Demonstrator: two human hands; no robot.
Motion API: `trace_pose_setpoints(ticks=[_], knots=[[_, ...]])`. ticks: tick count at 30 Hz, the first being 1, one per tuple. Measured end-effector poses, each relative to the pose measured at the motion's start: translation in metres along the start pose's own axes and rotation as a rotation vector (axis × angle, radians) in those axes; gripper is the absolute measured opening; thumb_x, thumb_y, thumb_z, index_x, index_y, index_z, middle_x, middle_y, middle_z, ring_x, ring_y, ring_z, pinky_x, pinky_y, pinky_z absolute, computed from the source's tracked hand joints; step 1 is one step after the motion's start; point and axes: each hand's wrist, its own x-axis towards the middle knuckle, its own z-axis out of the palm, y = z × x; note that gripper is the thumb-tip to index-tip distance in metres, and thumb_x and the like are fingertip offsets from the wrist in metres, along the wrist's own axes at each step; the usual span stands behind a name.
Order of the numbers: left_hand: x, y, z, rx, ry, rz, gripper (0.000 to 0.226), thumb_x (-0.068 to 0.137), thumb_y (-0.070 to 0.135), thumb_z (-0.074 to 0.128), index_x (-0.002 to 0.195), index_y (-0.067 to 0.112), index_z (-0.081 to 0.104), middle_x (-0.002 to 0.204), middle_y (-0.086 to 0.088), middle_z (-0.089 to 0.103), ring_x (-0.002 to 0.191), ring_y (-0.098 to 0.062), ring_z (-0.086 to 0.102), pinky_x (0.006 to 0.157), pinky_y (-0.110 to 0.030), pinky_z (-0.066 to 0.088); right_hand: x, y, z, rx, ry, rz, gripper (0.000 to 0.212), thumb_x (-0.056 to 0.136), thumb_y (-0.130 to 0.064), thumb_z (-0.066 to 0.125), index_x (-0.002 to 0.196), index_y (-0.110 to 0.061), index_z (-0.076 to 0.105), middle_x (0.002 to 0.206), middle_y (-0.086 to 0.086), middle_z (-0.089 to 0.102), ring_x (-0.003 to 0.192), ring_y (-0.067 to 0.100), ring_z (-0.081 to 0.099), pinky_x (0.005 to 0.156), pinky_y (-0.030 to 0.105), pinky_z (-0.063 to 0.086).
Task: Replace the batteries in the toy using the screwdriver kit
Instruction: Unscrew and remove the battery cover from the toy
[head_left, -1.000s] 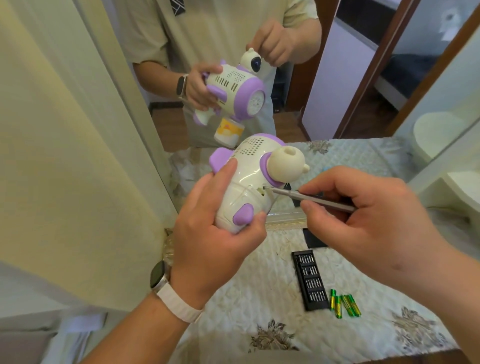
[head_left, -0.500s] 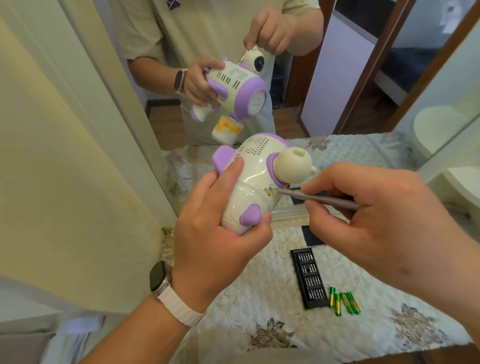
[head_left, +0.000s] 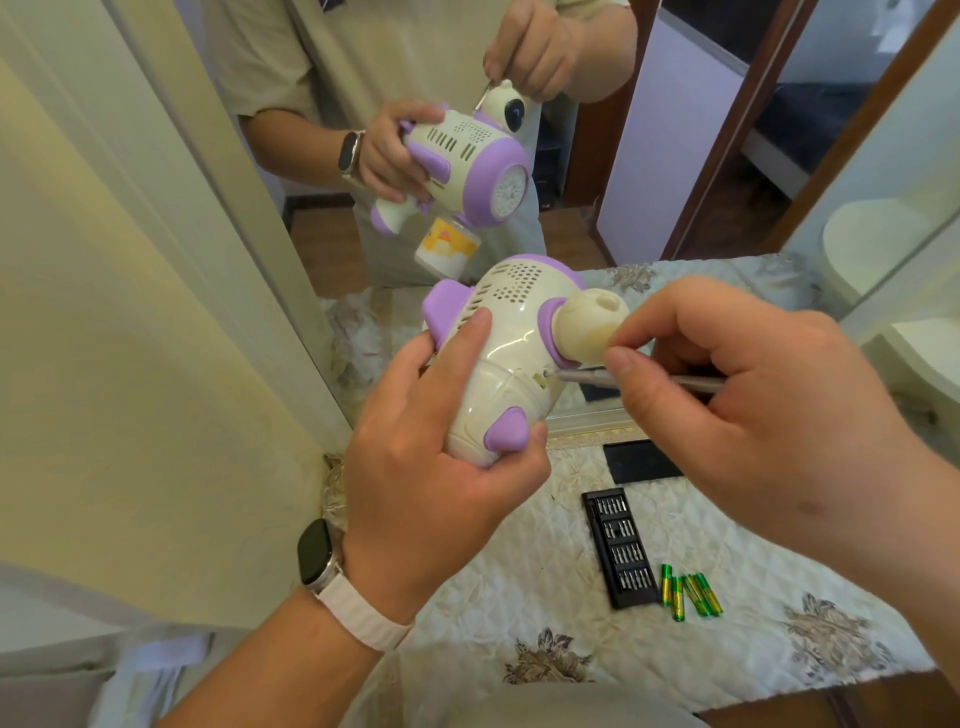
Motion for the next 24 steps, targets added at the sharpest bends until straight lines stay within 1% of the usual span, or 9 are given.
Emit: trace_pose_setpoints(ticks=[3,5,7,10,11,14,17,20,24], knots=[[0.0004,-0.0011,-0.0009,-0.015,-0.016,-0.012,0.068,0.07,0.036,0.07,0.133,0.013,0.058,0.119,-0.008,0.061,0.1,-0.015,0.059,0.085,-0.013,0.046,0.0007,-0.0006,0.0019,0.006,0.013,0.003,0.004,0.086,-0.022,0.063,0.085,-0.019,0.06,0.052,-0.002,0.054,0.056,0.017,0.051,0.046,0.019,0.036],[0.0007,-0.002,-0.0017,-0.009,-0.021,-0.005,0.068,0.071,0.036,0.07,0.133,0.012,0.058,0.118,-0.008,0.062,0.1,-0.014,0.059,0.085,-0.01,0.044,0.0005,-0.0019,0.0016,0.014,0.012,0.01,0.005,0.084,-0.023,0.064,0.084,-0.021,0.059,0.054,-0.003,0.054,0.058,0.016,0.051,0.047,0.018,0.037],[0.0007,-0.0028,-0.0023,-0.004,-0.02,-0.002,0.068,0.071,0.037,0.07,0.133,0.013,0.057,0.118,-0.008,0.062,0.101,-0.014,0.059,0.086,-0.01,0.044,0.0002,-0.0038,0.0007,0.026,-0.002,0.029,0.009,0.081,-0.025,0.066,0.082,-0.025,0.057,0.059,-0.007,0.057,0.062,0.011,0.055,0.049,0.014,0.039],[0.0001,-0.0025,-0.0024,-0.011,-0.011,-0.01,0.068,0.07,0.036,0.07,0.133,0.013,0.057,0.12,-0.008,0.062,0.103,-0.016,0.06,0.088,-0.01,0.043,-0.0008,-0.0062,-0.0007,0.052,-0.037,0.051,0.013,0.079,-0.027,0.066,0.079,-0.03,0.053,0.067,-0.018,0.058,0.07,-0.002,0.057,0.055,0.004,0.039],[-0.0001,-0.002,-0.0023,-0.016,-0.009,-0.011,0.068,0.07,0.036,0.07,0.133,0.013,0.057,0.12,-0.008,0.061,0.103,-0.016,0.06,0.089,-0.01,0.043,-0.001,-0.0067,-0.0013,0.054,-0.044,0.049,0.014,0.078,-0.026,0.066,0.079,-0.03,0.053,0.068,-0.02,0.058,0.071,-0.004,0.057,0.056,0.003,0.039],[-0.0008,-0.0008,-0.0019,-0.03,-0.01,-0.006,0.068,0.07,0.036,0.07,0.133,0.013,0.057,0.119,-0.007,0.061,0.102,-0.015,0.059,0.088,-0.01,0.043,-0.0019,-0.0079,-0.0026,0.043,-0.046,0.04,0.012,0.078,-0.025,0.066,0.079,-0.028,0.054,0.068,-0.017,0.058,0.072,0.001,0.058,0.057,0.007,0.043],[-0.002,-0.0011,-0.0015,-0.024,-0.006,-0.001,0.068,0.07,0.036,0.071,0.133,0.013,0.058,0.119,-0.008,0.062,0.101,-0.017,0.06,0.085,-0.015,0.047,-0.0024,-0.007,-0.0024,0.041,-0.047,0.042,0.006,0.083,-0.029,0.062,0.082,-0.027,0.057,0.058,-0.008,0.057,0.061,0.011,0.057,0.05,0.016,0.041],[-0.0047,-0.0013,-0.0012,-0.011,0.004,-0.004,0.068,0.069,0.036,0.071,0.133,0.014,0.058,0.12,-0.008,0.062,0.101,-0.017,0.061,0.083,-0.018,0.049,-0.002,-0.0039,-0.002,0.012,-0.073,0.017,0.004,0.088,-0.031,0.058,0.086,-0.027,0.057,0.048,-0.006,0.05,0.05,0.013,0.051,0.043,0.016,0.034],[-0.0087,0.0012,-0.0004,-0.009,0.023,-0.024,0.068,0.07,0.037,0.071,0.133,0.014,0.058,0.123,-0.008,0.061,0.103,-0.018,0.061,0.084,-0.022,0.051,-0.0018,-0.0015,-0.0035,0.008,-0.076,-0.027,0.004,0.087,-0.028,0.06,0.091,-0.025,0.059,0.053,-0.004,0.053,0.055,0.018,0.052,0.049,0.025,0.039]])
